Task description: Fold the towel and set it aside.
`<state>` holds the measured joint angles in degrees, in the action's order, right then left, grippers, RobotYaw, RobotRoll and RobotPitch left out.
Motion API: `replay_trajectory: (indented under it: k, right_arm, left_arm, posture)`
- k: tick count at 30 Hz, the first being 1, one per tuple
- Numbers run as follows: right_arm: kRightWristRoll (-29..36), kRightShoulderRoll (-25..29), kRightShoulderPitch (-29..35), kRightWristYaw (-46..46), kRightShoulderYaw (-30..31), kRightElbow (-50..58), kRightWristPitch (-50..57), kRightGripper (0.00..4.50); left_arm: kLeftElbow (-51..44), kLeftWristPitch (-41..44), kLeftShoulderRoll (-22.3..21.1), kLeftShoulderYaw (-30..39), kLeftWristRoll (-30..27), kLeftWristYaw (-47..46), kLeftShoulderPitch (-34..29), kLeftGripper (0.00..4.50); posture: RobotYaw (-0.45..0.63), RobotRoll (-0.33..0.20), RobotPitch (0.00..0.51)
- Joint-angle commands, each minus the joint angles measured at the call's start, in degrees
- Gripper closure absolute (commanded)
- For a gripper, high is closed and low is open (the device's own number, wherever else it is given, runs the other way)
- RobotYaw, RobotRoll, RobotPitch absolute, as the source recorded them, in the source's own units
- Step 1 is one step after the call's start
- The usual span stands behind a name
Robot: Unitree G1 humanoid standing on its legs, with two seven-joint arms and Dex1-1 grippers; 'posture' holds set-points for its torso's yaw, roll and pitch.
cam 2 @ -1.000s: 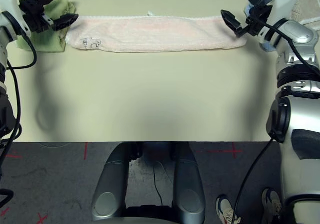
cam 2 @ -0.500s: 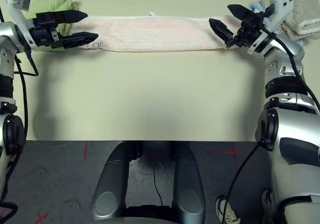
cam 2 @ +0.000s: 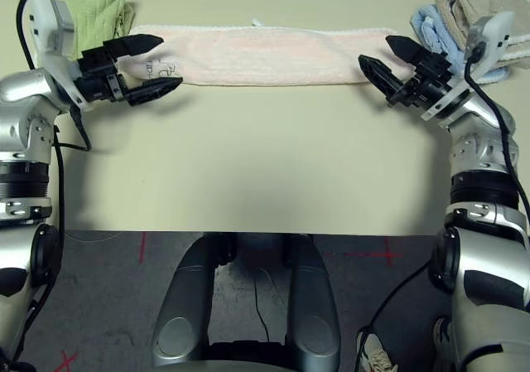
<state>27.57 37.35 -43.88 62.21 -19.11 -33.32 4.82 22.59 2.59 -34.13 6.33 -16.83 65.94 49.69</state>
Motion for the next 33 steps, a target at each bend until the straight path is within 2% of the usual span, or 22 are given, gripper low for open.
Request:
replay_trajectory:
  k: [1,5,11,20,26,33]
  right_arm:
    - [3.93,0.15,3.81,-1.06,-1.95,5.4,6.03,0.0]
    - [10.53,-0.76,7.7,-6.36,-5.62,12.66,15.17,0.0]
    - [17.73,-0.21,13.34,-13.8,-10.77,19.84,26.35,0.0]
    - [25.39,-0.53,17.22,-25.17,-16.54,21.6,40.3,0.0]
    - [26.62,-2.97,18.8,-31.16,-17.66,22.92,41.11,0.0]
    - [26.65,-6.87,15.23,-36.32,-17.21,22.33,38.68,0.0]
  left_arm:
    - [-0.21,-3.51,0.78,-0.51,1.01,-2.0,-2.54,0.04]
    - [-2.46,-4.11,2.93,0.44,0.37,-6.84,-5.82,0.04]
    - [-7.34,-2.89,2.71,0.16,-0.7,-8.66,-10.46,0.04]
    - [-5.96,-2.97,1.34,-0.33,-0.51,-6.9,-8.82,0.04]
    - [-5.97,-3.1,1.69,-0.84,-0.1,-7.04,-9.13,0.04]
    - [-6.24,-2.85,1.95,-1.28,-0.2,-7.37,-9.54,0.04]
  posture:
    - [0.02,0.0,0.415]
    - [0.01,0.0,0.408]
    - [0.01,0.0,0.403]
    - [0.0,0.0,0.403]
    - [-0.01,0.0,0.404]
    - [0.0,0.0,0.405]
